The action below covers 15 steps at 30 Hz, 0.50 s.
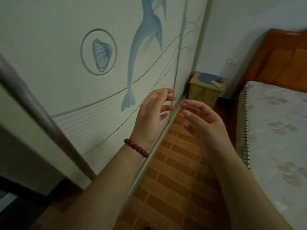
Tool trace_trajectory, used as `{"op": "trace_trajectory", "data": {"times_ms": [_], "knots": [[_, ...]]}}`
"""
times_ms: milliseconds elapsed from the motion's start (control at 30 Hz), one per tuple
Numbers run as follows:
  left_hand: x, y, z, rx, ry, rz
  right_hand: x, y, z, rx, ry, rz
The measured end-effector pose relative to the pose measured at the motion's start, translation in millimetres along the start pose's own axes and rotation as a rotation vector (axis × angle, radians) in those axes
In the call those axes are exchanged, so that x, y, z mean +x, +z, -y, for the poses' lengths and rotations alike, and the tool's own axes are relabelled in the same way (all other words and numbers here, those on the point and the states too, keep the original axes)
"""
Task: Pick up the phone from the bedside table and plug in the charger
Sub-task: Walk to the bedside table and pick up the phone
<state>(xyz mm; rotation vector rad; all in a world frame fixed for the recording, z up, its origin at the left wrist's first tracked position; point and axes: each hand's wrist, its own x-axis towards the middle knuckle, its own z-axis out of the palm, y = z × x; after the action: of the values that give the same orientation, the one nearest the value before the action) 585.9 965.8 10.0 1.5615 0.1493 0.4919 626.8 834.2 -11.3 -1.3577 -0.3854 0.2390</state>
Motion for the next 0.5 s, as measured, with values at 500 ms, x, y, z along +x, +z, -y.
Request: {"op": "trace_trajectory", "data": {"times_ms": [500], "knots": [[248, 117, 75, -0.004, -0.019, 0.258, 230, -127, -30, -0.017, -0.078, -0.203]]}}
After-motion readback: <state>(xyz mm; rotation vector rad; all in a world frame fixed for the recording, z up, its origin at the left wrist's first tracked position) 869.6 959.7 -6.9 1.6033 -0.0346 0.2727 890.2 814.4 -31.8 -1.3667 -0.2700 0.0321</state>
